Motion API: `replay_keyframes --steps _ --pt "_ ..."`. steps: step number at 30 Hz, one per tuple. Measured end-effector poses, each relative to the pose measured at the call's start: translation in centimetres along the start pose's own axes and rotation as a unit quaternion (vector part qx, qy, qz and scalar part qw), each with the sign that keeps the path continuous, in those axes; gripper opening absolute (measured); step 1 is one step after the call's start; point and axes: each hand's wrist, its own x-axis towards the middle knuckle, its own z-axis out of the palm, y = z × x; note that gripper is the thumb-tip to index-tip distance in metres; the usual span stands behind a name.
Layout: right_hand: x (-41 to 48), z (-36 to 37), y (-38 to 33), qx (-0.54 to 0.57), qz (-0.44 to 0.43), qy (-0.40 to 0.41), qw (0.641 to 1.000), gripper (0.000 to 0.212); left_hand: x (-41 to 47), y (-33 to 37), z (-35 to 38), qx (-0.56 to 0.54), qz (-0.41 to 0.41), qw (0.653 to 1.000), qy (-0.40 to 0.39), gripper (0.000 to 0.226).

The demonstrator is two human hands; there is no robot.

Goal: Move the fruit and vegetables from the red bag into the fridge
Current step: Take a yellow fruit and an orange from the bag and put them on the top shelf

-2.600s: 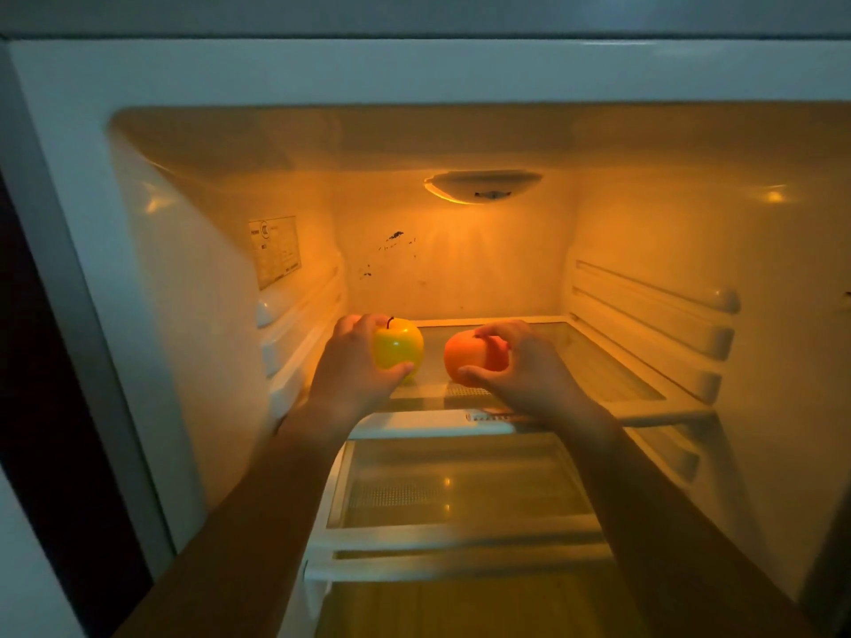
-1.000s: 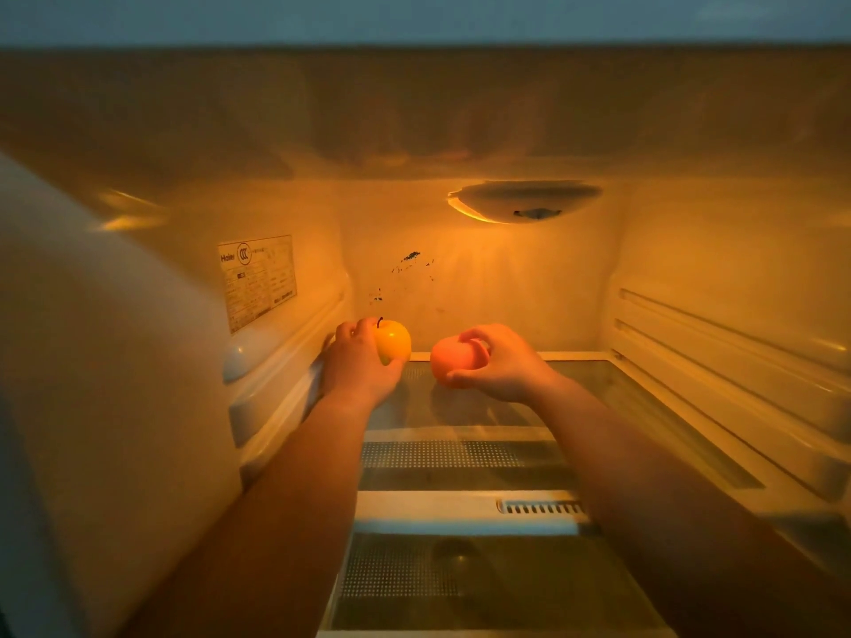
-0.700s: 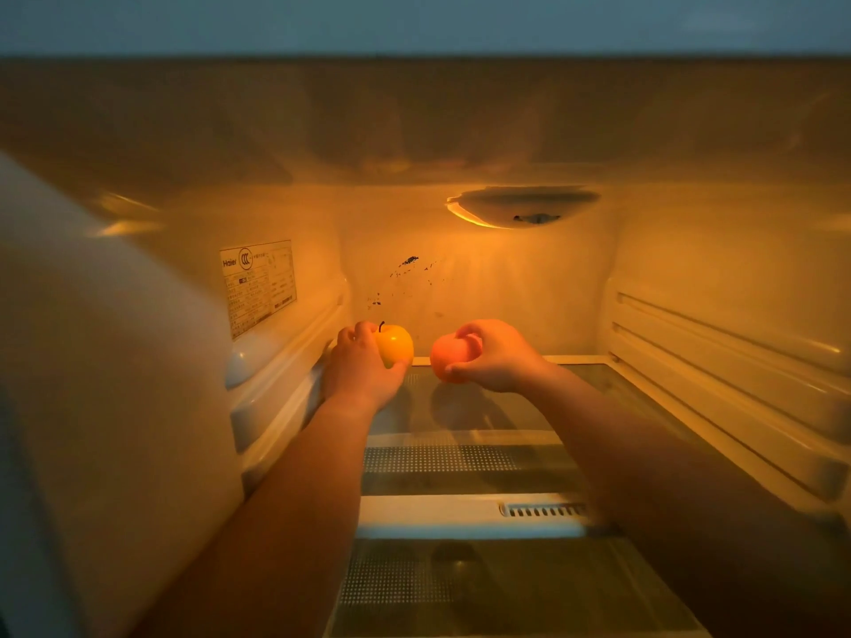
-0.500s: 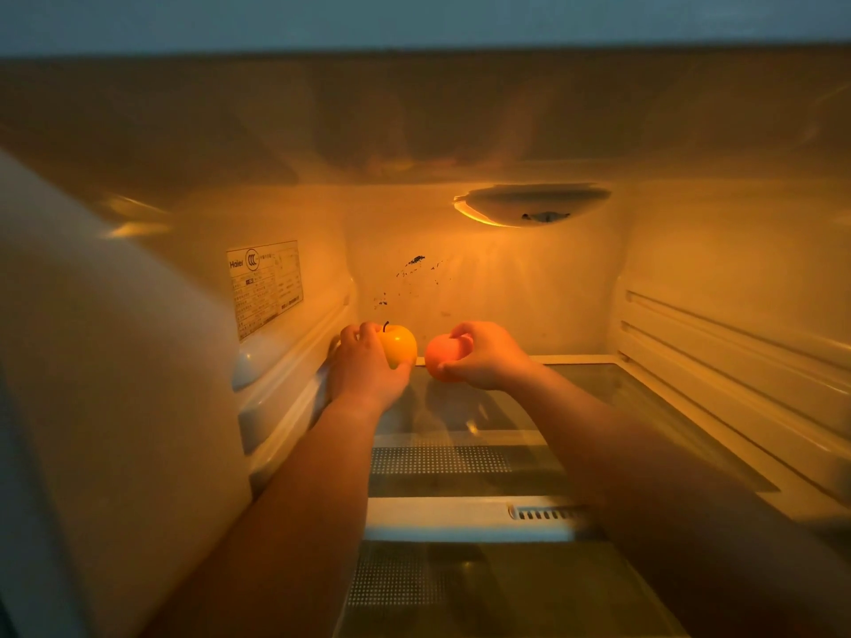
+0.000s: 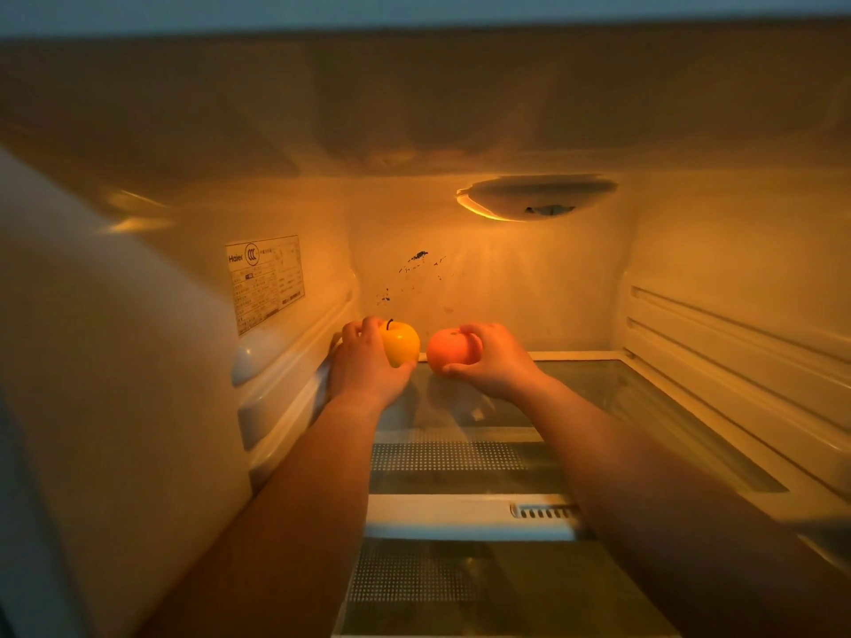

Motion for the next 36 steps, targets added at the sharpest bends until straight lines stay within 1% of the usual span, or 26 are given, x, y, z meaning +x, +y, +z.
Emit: replay_keyframes --steps 7,13,17,21,25,36 --pt "0.5 0.2 -0.1 0.015 0.005 0.021 1.000 0.061 0.1 0.3 0.0 0.010 0.006 1.000 -0.007 0.070" --pt "0.9 0.8 0.1 0.018 0.006 0.011 1.000 0.063 0.0 0.4 0.0 0.020 0.015 1.000 -0.010 0.080" --pt "1.1 1.0 0.1 0.019 0.009 0.013 1.000 0.069 -0.1 0.4 0.0 0.018 0.016 1.000 -0.014 0.074" --pt "1.1 1.2 0.2 0.017 0.007 0.009 1.000 0.062 0.0 0.3 0.1 0.026 0.022 0.999 -0.012 0.067" --pt "1.3 1.4 0.3 0.018 0.006 0.015 1.000 0.061 0.1 0.1 0.1 0.042 0.027 0.999 -0.004 0.065" --pt "1.0 1.0 0.3 0.029 0.005 0.017 0.999 0.061 0.2 0.3 -0.1 0.037 0.028 0.999 0.000 0.061"
